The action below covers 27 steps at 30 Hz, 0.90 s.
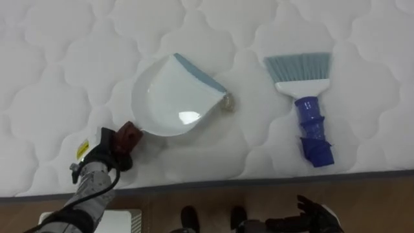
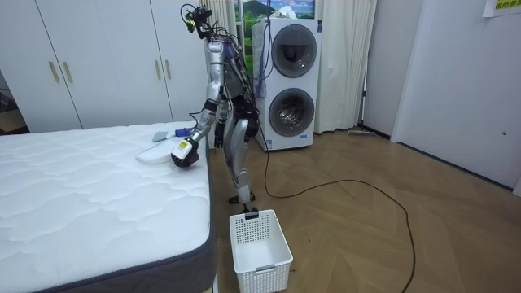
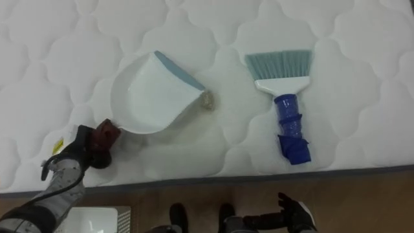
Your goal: Clean bed
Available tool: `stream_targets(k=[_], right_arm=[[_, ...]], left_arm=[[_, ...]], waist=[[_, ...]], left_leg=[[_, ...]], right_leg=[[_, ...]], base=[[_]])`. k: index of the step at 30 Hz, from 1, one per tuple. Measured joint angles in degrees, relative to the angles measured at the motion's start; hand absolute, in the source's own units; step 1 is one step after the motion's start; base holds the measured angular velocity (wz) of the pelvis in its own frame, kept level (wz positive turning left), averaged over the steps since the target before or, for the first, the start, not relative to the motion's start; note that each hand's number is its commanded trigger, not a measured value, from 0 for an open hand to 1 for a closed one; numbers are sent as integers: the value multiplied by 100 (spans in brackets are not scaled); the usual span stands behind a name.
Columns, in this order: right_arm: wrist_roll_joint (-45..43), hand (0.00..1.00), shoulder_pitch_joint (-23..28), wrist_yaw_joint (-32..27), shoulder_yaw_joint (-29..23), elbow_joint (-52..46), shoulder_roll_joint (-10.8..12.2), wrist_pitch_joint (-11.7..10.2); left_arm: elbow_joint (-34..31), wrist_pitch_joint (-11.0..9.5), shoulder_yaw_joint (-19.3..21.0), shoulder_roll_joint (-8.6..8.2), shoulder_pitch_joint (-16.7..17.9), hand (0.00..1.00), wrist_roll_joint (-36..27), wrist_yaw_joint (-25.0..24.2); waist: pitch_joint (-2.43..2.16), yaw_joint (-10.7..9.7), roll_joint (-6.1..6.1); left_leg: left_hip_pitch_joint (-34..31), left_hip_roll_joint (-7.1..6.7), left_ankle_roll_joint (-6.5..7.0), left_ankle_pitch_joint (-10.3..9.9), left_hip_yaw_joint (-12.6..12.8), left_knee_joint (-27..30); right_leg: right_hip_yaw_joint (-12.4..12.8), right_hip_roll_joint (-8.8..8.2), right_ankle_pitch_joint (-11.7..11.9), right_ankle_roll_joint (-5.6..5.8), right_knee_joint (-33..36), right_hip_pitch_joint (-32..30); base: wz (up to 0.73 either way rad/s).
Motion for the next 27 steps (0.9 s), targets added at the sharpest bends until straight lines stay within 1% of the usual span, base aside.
stream_targets(k=[2,3,4,5,7,9,11,13,15,18,22,23,25,27], right_arm=[[7,0,4,13,-48,6,-16,-3],[28,0,8,19,-62,22,-32,-3],[57,0,17,21,-63,26,-40,-3],[136,0,52,23,-109,28,-43,-15],[302,0,125,23,-178,29,-51,-15],[528,0,168,33,-227,29,-48,6],[718,0,174,28,-276,43,-48,25],[869,0,175,14,-434,112,-36,31],[1072,0,171,-7,-632,227,-32,83],[1394,0,195,-76,-847,296,-33,142],[1439,0,155,-247,-953,276,-32,141],[1511,0,100,-255,-981,276,-33,141],[1672,0,25,-307,-1066,256,-31,141],[2002,0,-110,-509,-1089,217,-28,139]], left_arm=[[-84,-3,25,52,0,100,263,166],[-105,-15,38,57,-2,100,388,307],[-122,-21,58,57,-1,100,451,367],[-152,-51,84,57,3,100,548,486],[-256,-92,85,61,65,100,565,632],[-338,-109,92,91,161,100,669,807],[-334,-110,89,113,196,100,789,902],[-332,-115,89,114,237,100,790,959],[-267,-112,89,115,290,100,803,1036],[-253,-94,93,115,459,100,929,1214],[-57,-89,81,114,582,100,1092,1365],[-11,-90,80,115,633,100,1174,1432],[69,-107,52,113,691,100,1238,1544],[226,-98,13,112,700,100,1241,1710]], waist=[[-6,7,24],[-17,23,40],[-18,37,42],[-19,99,42],[-19,144,43],[-22,141,48],[-22,140,48],[-25,147,52],[-28,159,55],[-35,168,55],[-47,157,40],[-48,154,40],[-51,152,35],[-66,161,12]], left_leg=[[-12,-3,0,0,-2,18],[-9,-11,0,0,-2,23],[-3,-17,0,0,-1,25],[9,-24,0,0,-1,25],[34,-31,0,0,0,25],[35,-25,0,0,10,61],[35,-21,1,-1,25,84],[38,-15,1,-1,35,85],[41,-6,14,-8,31,83],[52,-2,22,-6,38,79],[44,-21,33,0,103,70],[51,-14,34,1,153,71],[55,-15,37,2,166,75],[68,-22,41,5,169,81]], right_leg=[[-10,-8,1,0,9,-2],[-2,-18,1,1,35,-11],[5,-25,0,2,56,-17],[28,-28,-2,3,93,-23],[66,-27,-4,4,101,-23],[70,-28,-7,2,146,-21],[69,-30,-8,0,164,-21],[66,-30,-8,0,173,-23],[67,-21,-7,0,183,-31],[77,-21,3,-6,200,-44],[129,-51,1,-9,307,-129],[141,-53,1,-9,313,-129],[152,-57,1,-7,318,-131],[157,-65,1,-6,330,-130]], base=[[2],[0],[-5],[-8],[-6],[0],[0],[0],[0],[-4],[-6],[-4],[-2],[0]])
